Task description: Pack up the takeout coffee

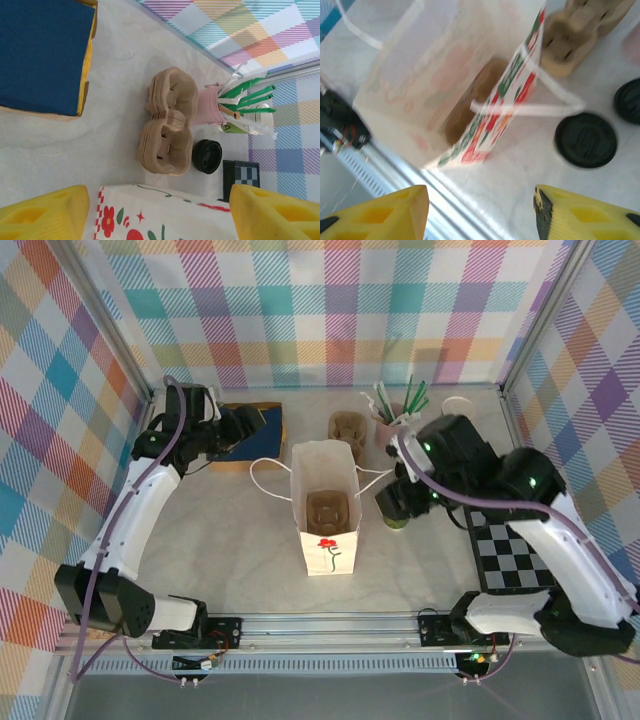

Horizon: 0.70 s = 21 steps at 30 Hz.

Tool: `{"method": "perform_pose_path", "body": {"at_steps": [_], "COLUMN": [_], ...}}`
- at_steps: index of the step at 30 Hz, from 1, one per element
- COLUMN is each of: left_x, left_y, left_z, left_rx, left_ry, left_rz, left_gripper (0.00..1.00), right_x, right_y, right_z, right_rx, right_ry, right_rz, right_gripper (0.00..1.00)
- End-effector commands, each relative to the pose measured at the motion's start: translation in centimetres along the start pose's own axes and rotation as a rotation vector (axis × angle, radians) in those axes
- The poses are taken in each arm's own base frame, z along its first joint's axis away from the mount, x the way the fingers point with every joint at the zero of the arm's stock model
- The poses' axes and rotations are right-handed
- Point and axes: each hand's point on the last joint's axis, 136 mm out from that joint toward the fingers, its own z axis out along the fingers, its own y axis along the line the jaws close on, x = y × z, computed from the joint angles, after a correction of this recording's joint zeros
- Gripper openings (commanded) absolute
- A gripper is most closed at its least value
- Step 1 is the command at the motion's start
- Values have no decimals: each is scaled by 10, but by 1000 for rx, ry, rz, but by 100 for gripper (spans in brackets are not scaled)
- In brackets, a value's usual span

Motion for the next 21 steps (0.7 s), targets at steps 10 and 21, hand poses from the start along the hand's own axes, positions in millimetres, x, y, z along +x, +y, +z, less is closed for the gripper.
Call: {"method": "perform_pose_path", "body": {"at_steps": [10,21], "left_x": [-10,-3], "left_y": [11,20], "left_z": [30,20], "left_rx": [116,77], "left_ry": [28,6], "left_rz": [-120,-110], "left_gripper": [71,71], "right_x": [103,67], "right_y": [90,75], "right_z": [77,128], "right_rx": [-341,-201], "right_ry": [167,-133], "right_rz": [4,162], "right_gripper": [55,49]}}
